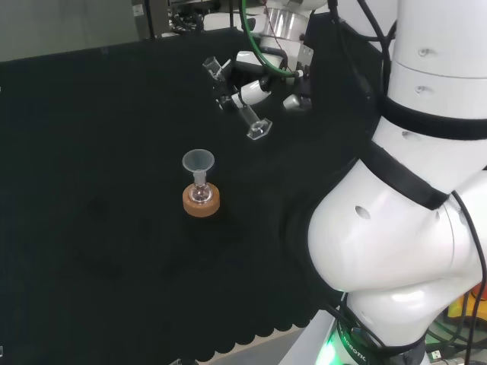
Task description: Put the graduated cylinder back on the table.
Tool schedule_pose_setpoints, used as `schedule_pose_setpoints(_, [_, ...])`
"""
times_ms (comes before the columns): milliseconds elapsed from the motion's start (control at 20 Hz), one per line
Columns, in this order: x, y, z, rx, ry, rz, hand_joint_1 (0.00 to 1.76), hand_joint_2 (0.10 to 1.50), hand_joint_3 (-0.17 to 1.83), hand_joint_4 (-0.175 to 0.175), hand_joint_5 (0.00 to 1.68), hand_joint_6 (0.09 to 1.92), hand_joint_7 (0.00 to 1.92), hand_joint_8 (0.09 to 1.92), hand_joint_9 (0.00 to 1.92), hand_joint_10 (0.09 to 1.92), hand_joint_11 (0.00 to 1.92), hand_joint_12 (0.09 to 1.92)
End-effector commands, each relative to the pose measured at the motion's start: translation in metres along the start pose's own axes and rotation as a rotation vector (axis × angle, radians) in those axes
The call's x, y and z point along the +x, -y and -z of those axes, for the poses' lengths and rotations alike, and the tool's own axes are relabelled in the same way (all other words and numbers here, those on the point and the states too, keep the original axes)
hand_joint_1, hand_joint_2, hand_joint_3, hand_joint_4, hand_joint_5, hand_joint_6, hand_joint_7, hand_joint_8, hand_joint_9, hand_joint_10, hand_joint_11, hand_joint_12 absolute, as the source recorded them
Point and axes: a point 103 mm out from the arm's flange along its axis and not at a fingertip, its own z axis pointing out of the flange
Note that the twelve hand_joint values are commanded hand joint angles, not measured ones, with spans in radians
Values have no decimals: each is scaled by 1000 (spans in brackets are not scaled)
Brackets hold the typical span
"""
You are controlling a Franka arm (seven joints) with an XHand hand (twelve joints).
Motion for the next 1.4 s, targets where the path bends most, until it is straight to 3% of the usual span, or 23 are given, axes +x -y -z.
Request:
schedule_pose_setpoints(50, [-26,-49,-10,-172,-78,74,1151,1124,19,-175,958,1054,1170,415,1403,87,1249,716])
schedule_pose_setpoints(750, [-52,-121,-36,-246,-143,115,1150,1126,21,-175,952,1064,1147,400,1376,87,1221,719])
schedule_pose_setpoints(1400, [-74,-148,-53,-308,-205,132,1148,1129,23,-175,946,1074,1118,395,1352,87,1199,732])
